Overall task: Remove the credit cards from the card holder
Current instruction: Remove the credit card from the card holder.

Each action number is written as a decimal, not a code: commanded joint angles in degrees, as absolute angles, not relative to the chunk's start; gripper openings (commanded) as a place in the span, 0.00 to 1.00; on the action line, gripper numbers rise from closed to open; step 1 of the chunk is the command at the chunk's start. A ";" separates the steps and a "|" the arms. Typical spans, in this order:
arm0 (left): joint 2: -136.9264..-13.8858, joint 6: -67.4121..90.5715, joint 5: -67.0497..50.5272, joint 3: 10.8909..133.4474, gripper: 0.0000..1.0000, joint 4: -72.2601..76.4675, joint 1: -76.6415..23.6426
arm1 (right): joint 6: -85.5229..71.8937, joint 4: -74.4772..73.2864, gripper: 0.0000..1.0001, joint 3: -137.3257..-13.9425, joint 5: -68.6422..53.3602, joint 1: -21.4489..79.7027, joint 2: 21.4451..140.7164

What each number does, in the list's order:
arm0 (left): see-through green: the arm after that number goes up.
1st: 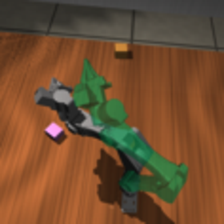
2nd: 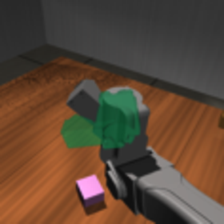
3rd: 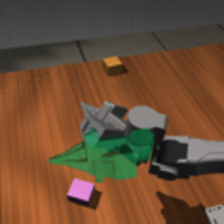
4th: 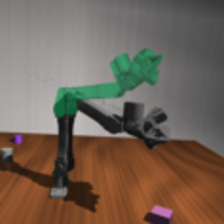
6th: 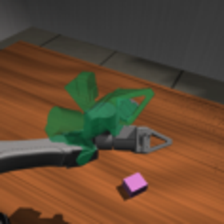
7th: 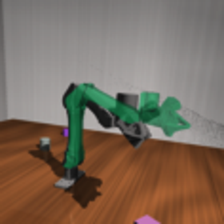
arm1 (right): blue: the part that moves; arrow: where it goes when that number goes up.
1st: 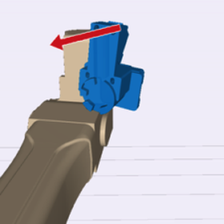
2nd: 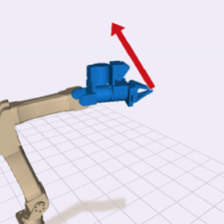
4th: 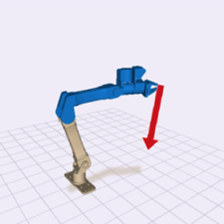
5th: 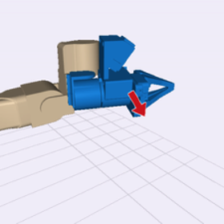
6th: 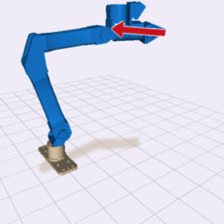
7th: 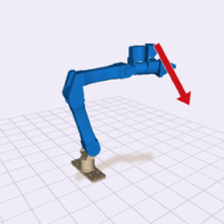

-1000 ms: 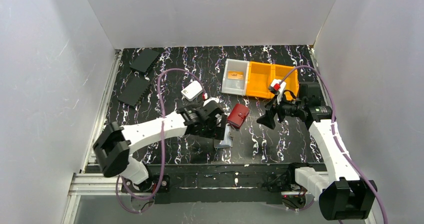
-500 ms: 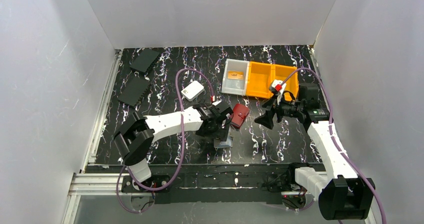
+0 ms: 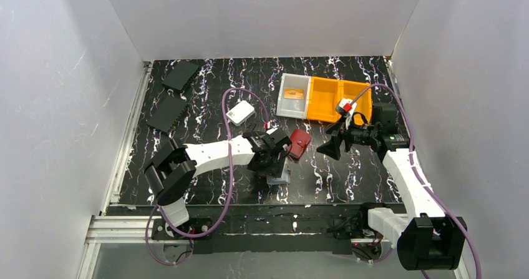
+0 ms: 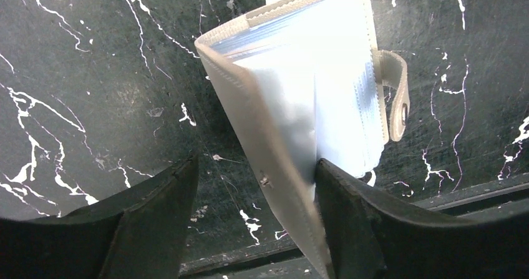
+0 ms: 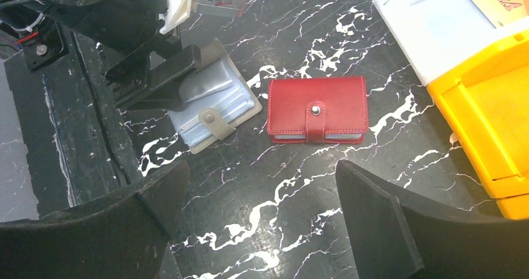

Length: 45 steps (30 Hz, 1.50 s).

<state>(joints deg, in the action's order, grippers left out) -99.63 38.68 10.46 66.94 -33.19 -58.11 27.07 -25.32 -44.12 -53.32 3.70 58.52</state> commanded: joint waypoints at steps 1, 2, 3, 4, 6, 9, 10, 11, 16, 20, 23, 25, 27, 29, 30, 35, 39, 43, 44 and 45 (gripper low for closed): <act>-96.10 36.40 13.60 64.58 0.59 -31.70 -58.38 | 26.16 -23.38 0.98 -43.94 -55.31 3.29 58.81; -95.62 36.17 13.90 64.29 0.52 -31.60 -58.41 | 26.07 -23.38 0.98 -44.01 -55.48 3.33 59.00; -94.86 36.00 14.17 63.96 0.47 -31.47 -58.38 | 25.96 -23.38 0.98 -44.03 -55.66 3.34 59.22; -94.05 35.84 14.23 63.51 0.44 -31.14 -58.37 | 25.81 -23.38 0.98 -44.03 -55.78 3.30 59.42; -92.26 35.54 14.36 62.24 0.35 -29.87 -58.37 | 25.60 -23.38 0.98 -44.03 -56.10 3.34 59.87; -89.24 34.97 14.26 59.41 0.18 -26.58 -58.42 | 24.87 -23.38 0.98 -44.08 -56.95 3.34 60.80; -88.27 34.75 14.19 58.50 0.12 -25.37 -58.37 | 24.50 -23.19 0.98 -44.12 -57.39 3.38 61.20; -87.08 34.51 14.05 57.58 0.06 -24.09 -58.42 | 23.93 -22.94 0.97 -44.05 -57.84 3.47 61.63; -81.08 32.55 10.77 50.99 0.00 -14.93 -58.30 | 21.44 -22.02 0.97 -44.12 -58.15 6.37 63.78; -75.21 30.91 6.14 44.90 0.00 -6.01 -57.52 | 20.77 -21.42 0.97 -43.96 -56.06 10.45 64.72; -72.10 29.91 0.63 41.05 0.00 1.63 -56.49 | 20.72 -21.12 0.97 -43.78 -54.03 13.76 65.79; -70.83 29.67 -3.07 39.59 0.00 4.92 -56.12 | 20.58 -20.52 0.96 -43.57 -52.87 15.79 66.60; -70.33 29.59 -4.89 39.26 0.00 6.25 -55.84 | 19.85 -19.11 0.95 -42.96 -52.96 17.30 67.23; -69.94 30.93 -7.05 38.62 0.00 8.39 -55.18 | 17.35 -15.52 0.93 -41.31 -54.91 17.89 67.37; -69.78 32.23 -7.87 38.22 0.00 9.56 -54.81 | 15.35 -12.96 0.91 -40.25 -55.86 18.00 67.26; -69.80 42.62 -7.76 35.35 0.00 15.17 -53.60 | 7.20 -6.89 0.87 -36.64 -57.52 18.62 67.24; -70.05 52.70 -6.65 32.45 0.00 21.03 -53.57 | -4.31 1.56 0.85 -34.42 -56.25 18.85 69.56; -68.74 53.69 -6.30 30.32 0.00 23.46 -53.55 | -9.95 7.42 0.84 -32.08 -55.81 18.90 71.81; -68.28 53.96 -5.89 29.84 0.00 23.97 -53.53 | -11.90 8.91 0.84 -31.57 -55.88 18.90 72.50; -67.74 53.97 -5.32 29.41 0.00 24.35 -53.53 | -13.55 10.13 0.83 -31.03 -56.06 18.90 72.93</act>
